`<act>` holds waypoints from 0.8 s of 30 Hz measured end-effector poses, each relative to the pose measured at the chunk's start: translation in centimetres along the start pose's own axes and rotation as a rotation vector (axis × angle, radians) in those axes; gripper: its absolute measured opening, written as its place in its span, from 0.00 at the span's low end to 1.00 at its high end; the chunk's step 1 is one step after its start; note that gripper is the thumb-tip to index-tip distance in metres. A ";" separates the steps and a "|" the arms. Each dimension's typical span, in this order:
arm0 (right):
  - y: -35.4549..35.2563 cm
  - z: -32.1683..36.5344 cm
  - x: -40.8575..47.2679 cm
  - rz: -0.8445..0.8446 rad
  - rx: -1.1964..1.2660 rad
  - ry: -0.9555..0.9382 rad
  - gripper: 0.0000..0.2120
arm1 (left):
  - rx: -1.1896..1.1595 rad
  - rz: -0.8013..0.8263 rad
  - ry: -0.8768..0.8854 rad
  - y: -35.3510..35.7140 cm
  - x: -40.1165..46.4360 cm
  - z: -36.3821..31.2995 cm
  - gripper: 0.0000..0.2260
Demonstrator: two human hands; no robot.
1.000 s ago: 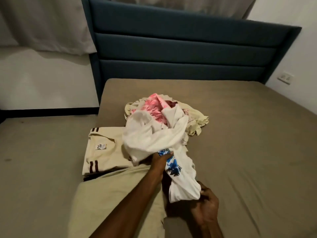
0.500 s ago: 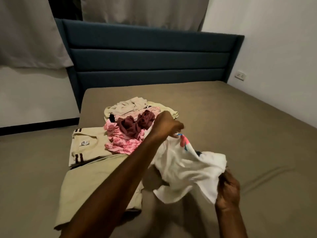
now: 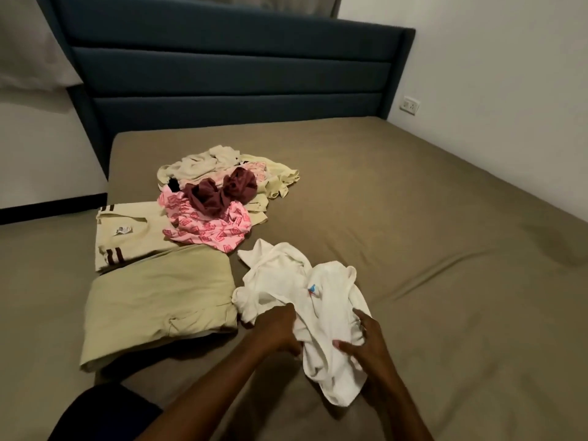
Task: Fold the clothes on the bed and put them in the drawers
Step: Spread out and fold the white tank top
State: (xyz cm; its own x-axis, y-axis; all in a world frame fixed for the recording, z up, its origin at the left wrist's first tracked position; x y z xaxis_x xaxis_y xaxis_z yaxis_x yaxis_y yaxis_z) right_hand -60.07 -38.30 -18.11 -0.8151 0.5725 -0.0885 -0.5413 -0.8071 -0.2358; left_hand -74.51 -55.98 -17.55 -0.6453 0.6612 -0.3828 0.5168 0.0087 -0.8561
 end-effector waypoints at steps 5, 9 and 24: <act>0.0 -2.4 -0.3 -0.009 -0.287 -0.108 0.30 | -0.053 -0.173 0.085 2.8 -0.9 -0.1 0.57; 0.1 1.4 1.1 -0.050 -0.251 -0.078 0.30 | -0.062 -0.261 0.104 1.4 -0.8 -0.3 0.34; 2.8 4.3 3.6 0.183 0.924 0.457 0.22 | 0.173 -0.464 -0.151 -8.3 -1.2 5.8 0.08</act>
State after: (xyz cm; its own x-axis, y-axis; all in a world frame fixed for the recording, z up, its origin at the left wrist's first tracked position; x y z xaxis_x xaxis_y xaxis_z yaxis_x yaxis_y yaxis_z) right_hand -65.41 -39.05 -14.96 -0.8490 0.2750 -0.4512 -0.5216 -0.5728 0.6323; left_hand -81.29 -61.22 -11.98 -0.8652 0.5012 0.0163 0.0642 0.1430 -0.9876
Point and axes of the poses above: each hand's wrist, its own x-axis towards the middle knuckle, its own y-axis out of the palm, z = x × y, the point moved 8 cm from there along x, towards the middle knuckle, and after that the axes turned 7 degrees about x, right-handed, at the moved point
